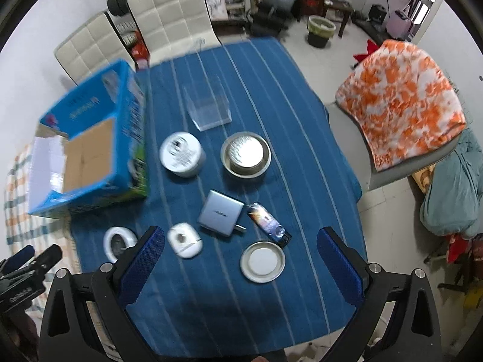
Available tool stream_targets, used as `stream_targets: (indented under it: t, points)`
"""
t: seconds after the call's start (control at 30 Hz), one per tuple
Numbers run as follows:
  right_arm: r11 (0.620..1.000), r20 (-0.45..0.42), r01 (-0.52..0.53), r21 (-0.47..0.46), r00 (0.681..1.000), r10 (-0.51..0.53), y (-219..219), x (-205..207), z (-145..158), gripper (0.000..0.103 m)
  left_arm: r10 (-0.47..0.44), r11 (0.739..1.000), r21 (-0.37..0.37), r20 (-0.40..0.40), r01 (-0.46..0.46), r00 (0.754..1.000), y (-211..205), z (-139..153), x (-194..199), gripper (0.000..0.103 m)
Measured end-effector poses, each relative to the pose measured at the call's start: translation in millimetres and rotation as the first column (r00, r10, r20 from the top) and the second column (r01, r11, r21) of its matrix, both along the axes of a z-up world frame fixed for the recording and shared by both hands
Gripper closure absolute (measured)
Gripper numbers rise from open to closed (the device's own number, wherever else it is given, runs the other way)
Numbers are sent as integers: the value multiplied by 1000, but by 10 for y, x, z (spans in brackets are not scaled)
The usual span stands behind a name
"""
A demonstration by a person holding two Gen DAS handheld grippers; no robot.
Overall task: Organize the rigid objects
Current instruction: 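Grasp the black-lidded white jar with the left tool while the right tool grasps the silver mesh cup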
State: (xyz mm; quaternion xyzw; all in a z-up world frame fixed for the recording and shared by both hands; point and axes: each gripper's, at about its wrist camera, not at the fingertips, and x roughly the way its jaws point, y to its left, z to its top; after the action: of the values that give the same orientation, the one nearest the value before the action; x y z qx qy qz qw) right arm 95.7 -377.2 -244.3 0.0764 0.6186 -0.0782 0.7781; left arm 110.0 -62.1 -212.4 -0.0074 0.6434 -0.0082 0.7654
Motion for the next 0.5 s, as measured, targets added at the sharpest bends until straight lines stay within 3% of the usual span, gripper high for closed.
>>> stream_targets:
  t: [0.17, 0.3, 0.5]
  points:
    - [1000, -54, 3, 5, 999, -3, -109, 203, -515, 0, -15, 1000, -7, -74, 15, 997, -170, -568, 135, 0]
    - [1000, -49, 20, -5, 999, -20, -143, 407, -751, 0, -14, 1000, -5, -137, 14, 990, -247, -1019, 228, 0]
    - [999, -29, 30, -38, 999, -31, -171, 818, -1024, 0, 26, 1000, -8, -195, -28, 980, -265, -1402, 247, 0]
